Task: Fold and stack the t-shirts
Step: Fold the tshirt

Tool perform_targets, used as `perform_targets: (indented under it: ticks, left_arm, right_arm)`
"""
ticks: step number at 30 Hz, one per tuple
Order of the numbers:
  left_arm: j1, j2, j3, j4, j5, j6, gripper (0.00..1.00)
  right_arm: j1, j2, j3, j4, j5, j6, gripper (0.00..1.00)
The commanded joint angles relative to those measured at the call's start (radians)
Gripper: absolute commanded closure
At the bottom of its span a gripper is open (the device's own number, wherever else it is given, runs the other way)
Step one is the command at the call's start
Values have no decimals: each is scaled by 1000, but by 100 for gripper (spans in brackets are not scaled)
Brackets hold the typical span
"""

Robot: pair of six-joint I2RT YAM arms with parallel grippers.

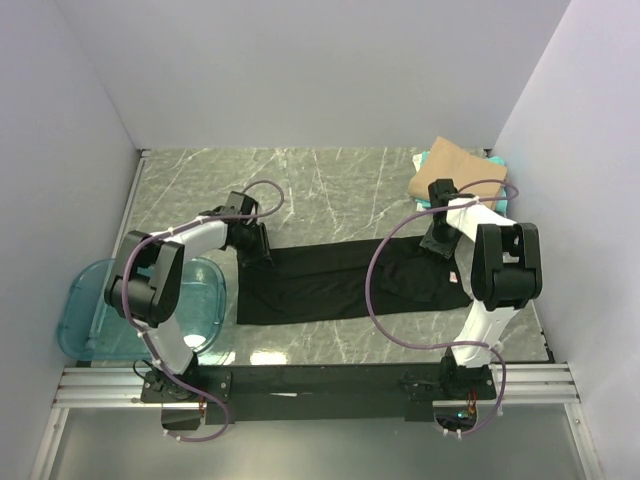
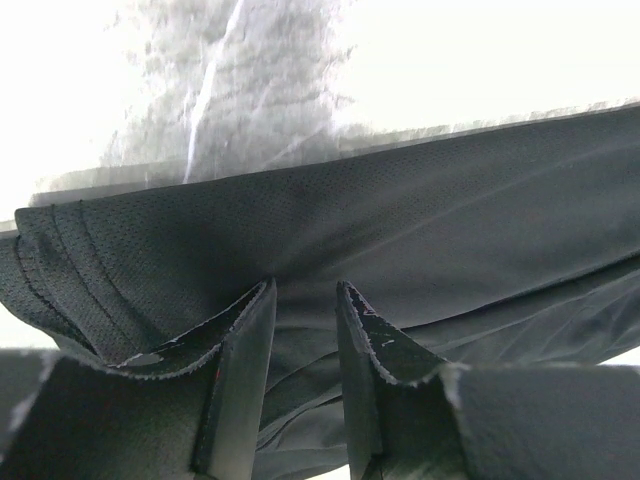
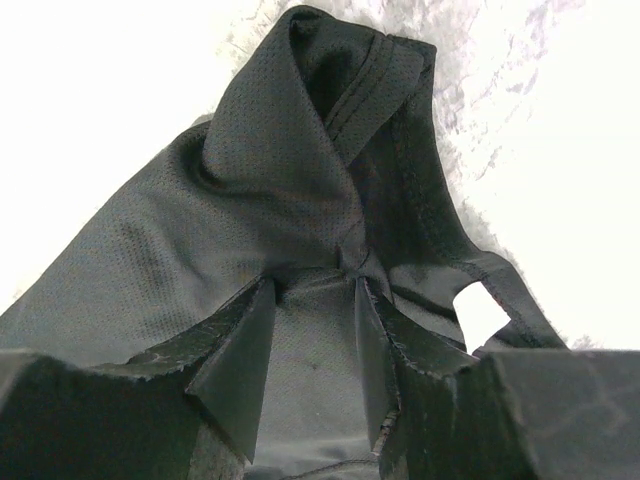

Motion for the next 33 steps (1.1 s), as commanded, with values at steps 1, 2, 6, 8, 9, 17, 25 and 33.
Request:
perform_targets:
  ticks: [1, 2, 6, 8, 9, 17, 25, 33]
  left_arm:
    - [-6, 1, -61, -70, -71, -1, 62]
    - [-7, -4, -72, -65, -70, -5, 62]
    - [-26, -35, -109, -57, -67, -27, 62]
    - [-38, -60, -139, -54, -65, -45, 62]
    - [-52, -70, -150, -54, -65, -53, 62]
    - [-131, -188, -268, -79, -65, -139, 62]
    - [-224, -300, -345, -91, -45, -219, 62]
    - [-227, -358, -207, -182, -85, -208, 61]
  right_arm:
    - [-12, 22, 20, 24, 70, -37, 55]
    - [-12, 22, 21, 22, 73, -40, 55]
    - [-11, 36, 46, 13, 85, -58, 55]
    - [-12, 42, 55, 10, 82, -62, 55]
    - [-12, 48, 63, 11, 82, -65, 55]
    - [-12, 77, 104, 5, 78, -86, 55]
    - [-12, 84, 149, -4, 73, -118, 55]
    - [-12, -41, 179, -45, 67, -124, 54]
